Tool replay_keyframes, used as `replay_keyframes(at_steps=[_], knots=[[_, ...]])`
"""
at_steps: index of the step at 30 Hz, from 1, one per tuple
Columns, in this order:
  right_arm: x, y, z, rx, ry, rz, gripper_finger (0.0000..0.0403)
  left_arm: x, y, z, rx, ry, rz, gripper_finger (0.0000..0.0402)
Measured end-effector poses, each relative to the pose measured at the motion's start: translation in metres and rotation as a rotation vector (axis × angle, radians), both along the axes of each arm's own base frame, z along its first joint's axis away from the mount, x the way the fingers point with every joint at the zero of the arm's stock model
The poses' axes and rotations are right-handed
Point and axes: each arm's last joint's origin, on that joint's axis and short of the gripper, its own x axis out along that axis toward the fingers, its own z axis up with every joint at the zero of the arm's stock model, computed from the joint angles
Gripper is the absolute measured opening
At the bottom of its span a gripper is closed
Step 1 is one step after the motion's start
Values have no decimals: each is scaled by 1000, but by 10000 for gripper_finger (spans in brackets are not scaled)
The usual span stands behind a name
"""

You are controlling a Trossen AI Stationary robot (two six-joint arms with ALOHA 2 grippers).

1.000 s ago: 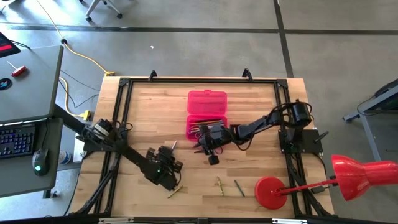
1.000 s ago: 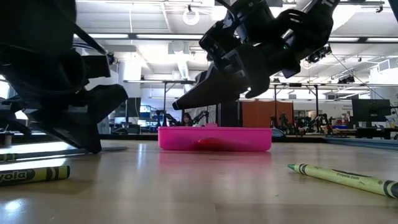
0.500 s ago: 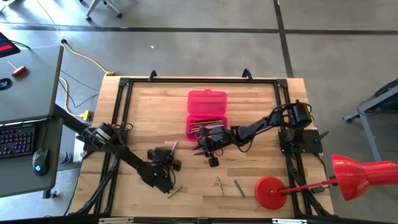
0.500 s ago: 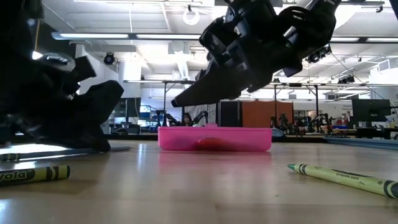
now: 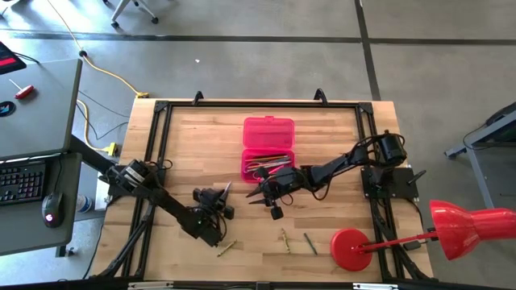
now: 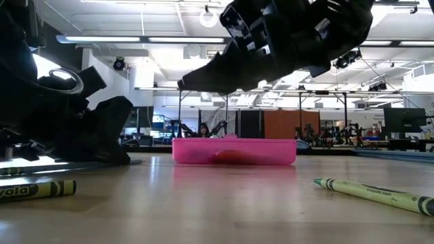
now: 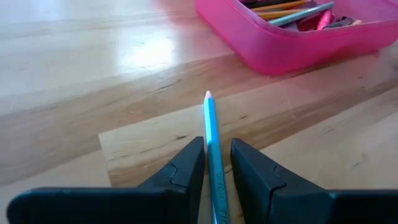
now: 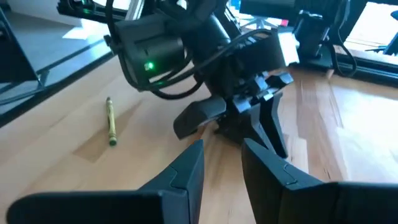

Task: Pick & place school supplies into a supply box
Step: Put the blue pencil into the pink supply box

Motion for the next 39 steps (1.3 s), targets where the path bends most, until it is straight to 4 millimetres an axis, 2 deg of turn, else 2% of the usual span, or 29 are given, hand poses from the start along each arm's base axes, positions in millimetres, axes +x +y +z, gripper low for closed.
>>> replay_keyframes(at_steps=[5, 8, 12, 16, 21, 29, 33, 39], knots=[[1, 0, 3, 6, -26, 0, 87, 0, 0, 0, -6, -9, -1, 117], [1, 2, 4, 14, -36, 2, 87, 0, 0, 0, -3, -5, 0, 88], [0, 8, 6, 50, -45, 8, 87, -1, 1, 1, 0, -1, 3, 27], [-2, 19, 6, 71, -36, 33, 87, -1, 1, 10, -46, -1, 24, 27], [-7, 40, 5, 86, -27, 86, 87, -5, 5, 37, -89, 11, 25, 32], [-19, 75, 1, 82, 19, 182, 87, -13, 11, 106, -52, 46, -55, 9], [-25, 86, -4, 67, 73, 213, 87, 1, 23, 138, -62, 83, -141, 17], [-29, 93, -8, 92, 142, 212, 87, 52, 60, 167, -18, 135, -352, 9]])
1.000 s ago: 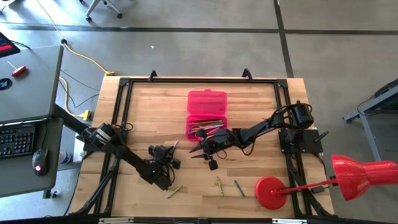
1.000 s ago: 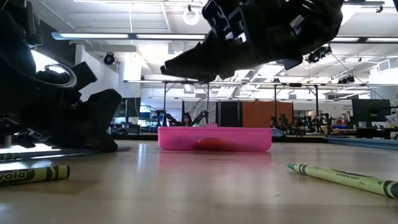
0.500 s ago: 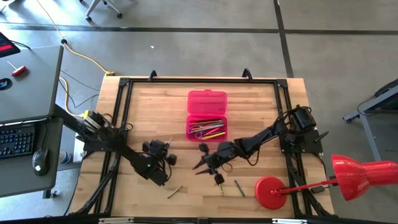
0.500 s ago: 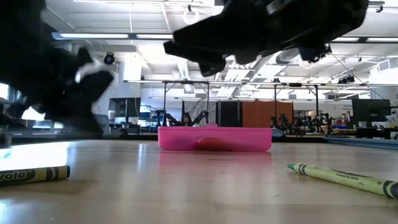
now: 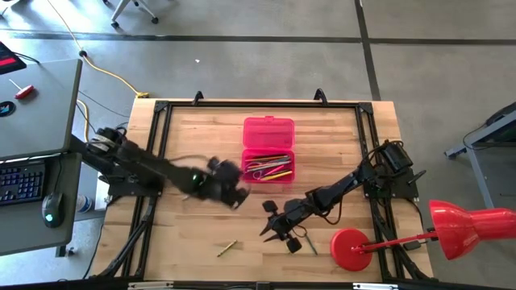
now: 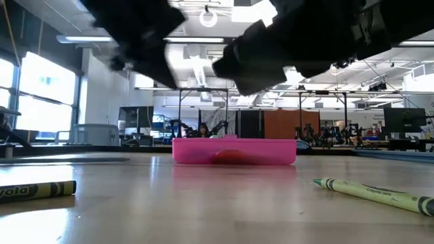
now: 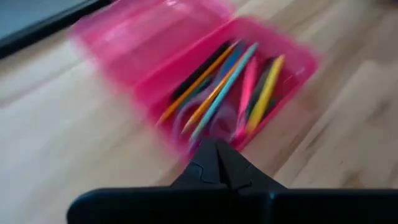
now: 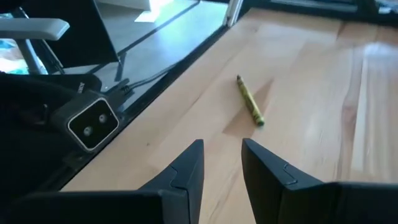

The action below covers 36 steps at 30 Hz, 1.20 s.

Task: Pick & place school supplies into a supply box
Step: Put the blue pencil into the pink supply box

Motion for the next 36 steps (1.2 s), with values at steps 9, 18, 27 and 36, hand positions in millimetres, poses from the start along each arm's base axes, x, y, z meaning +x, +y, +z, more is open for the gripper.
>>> replay_keyframes(at_steps=[9, 18, 27, 36], knots=[[-4, 0, -8, 10, 113, 2, 87, 5, 53, 10, -30, 160, -100, 68], [-1, -12, -11, 11, 149, -19, 87, -82, 23, 37, 74, 251, 51, 110], [3, -20, -10, 14, 139, -39, 87, -149, 2, -30, 54, -96, -1, 86], [3, -19, -9, 32, 139, -52, 87, -163, 12, -80, -11, -147, 7, 67]])
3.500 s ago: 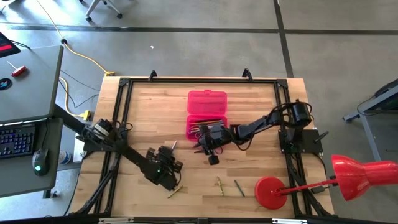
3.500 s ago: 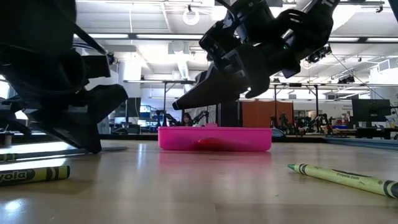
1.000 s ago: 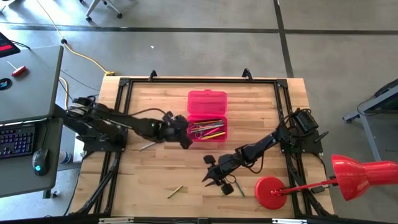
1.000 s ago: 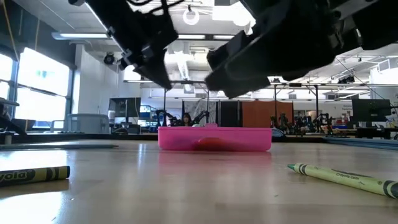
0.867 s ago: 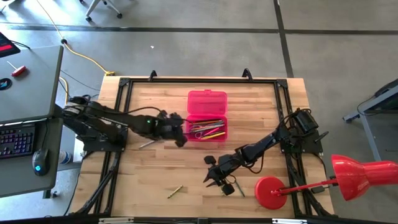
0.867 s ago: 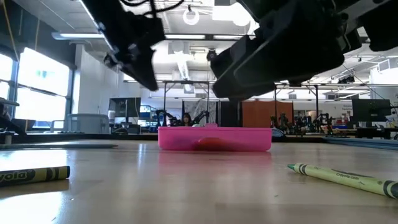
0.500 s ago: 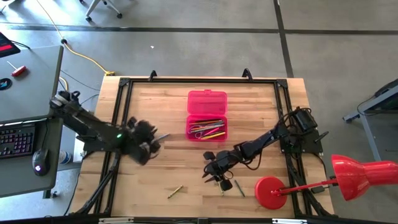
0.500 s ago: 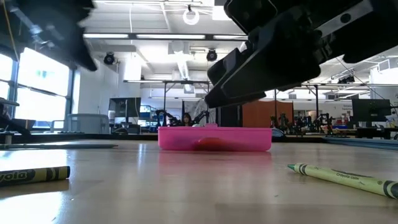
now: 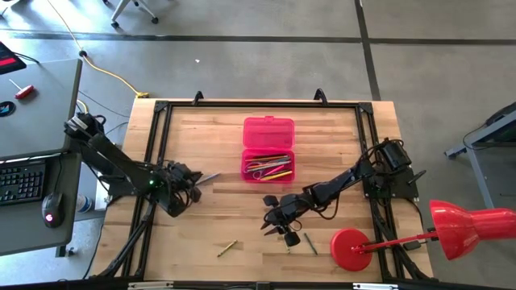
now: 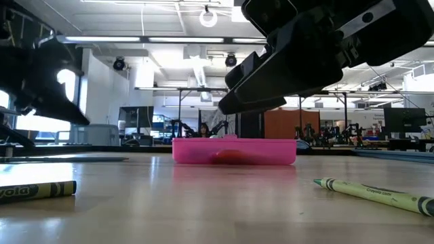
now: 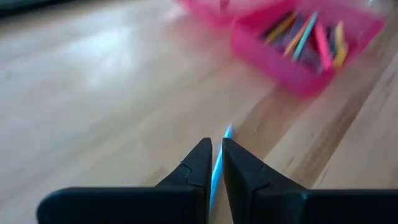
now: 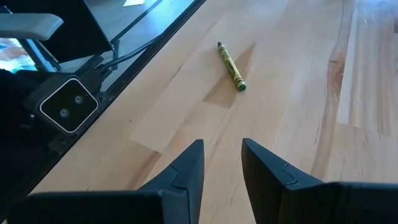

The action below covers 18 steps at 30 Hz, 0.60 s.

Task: Pick & place school supplies into a supply box
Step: Put the blue pencil into the pink supply box

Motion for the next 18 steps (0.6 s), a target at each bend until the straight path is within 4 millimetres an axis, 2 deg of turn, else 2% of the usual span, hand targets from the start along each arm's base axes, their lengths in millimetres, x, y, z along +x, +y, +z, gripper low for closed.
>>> replay_keyframes(at_steps=[7, 10, 18], knots=[[1, -1, 1, -26, -29, -17, 87, -2, 0, -6, -67, 63, -30, 65], [1, -1, 1, -33, -32, -27, 87, -3, 0, -6, -34, 93, -51, 65], [1, -1, 1, -52, -44, -15, 87, 0, 0, -3, 8, 30, -36, 53]])
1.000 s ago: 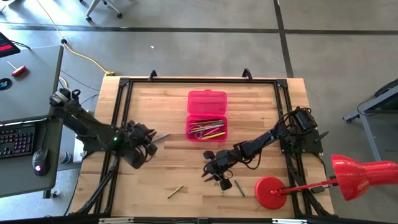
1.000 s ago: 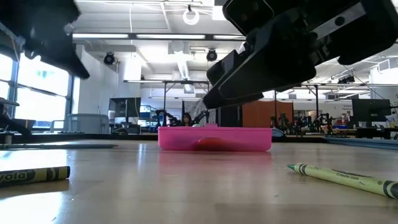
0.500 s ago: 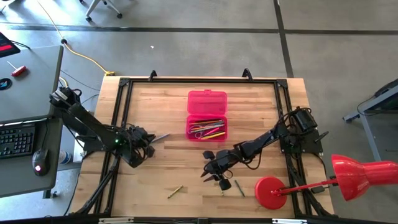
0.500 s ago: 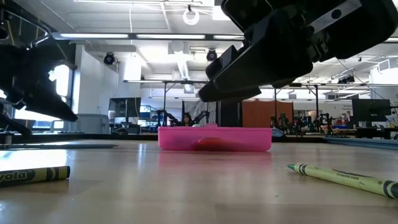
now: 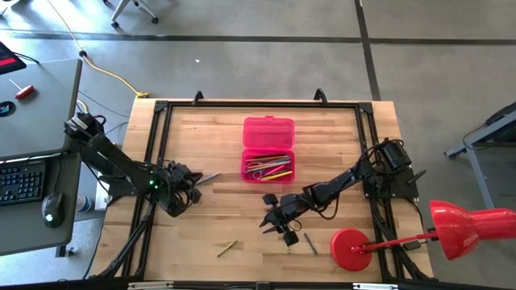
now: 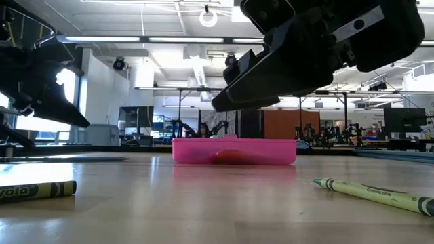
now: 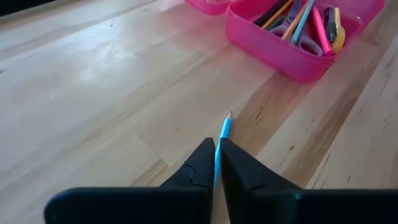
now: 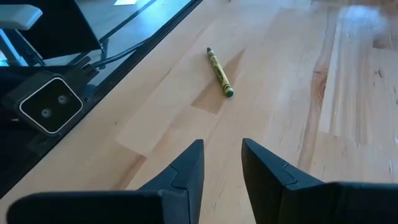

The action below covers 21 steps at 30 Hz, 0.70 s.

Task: Pick & place school supplies into a supply box
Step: Put the blue pencil into the pink supply box

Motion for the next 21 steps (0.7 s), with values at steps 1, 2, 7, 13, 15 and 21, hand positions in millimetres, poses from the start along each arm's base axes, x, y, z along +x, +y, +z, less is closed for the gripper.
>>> replay_keyframes(at_steps=[1, 2, 7, 13, 15, 21], knots=[[0, 0, 0, 0, 0, 0, 87, 0, 0, 0, 0, -1, -1, 50], [0, 0, 0, -1, -2, 1, 87, 0, 0, 0, 0, -1, -1, 48], [0, 0, 0, -3, -7, -4, 87, 1, -1, 0, -10, 12, -23, 37], [4, -7, 2, -3, -29, -36, 87, 1, -1, 0, 2, 37, -43, 52], [5, -9, 3, 1, -39, -41, 87, 1, -1, 0, 34, 38, -48, 72], [6, -9, 5, 11, -58, -36, 87, 4, -4, -1, 42, 42, -72, 137]])
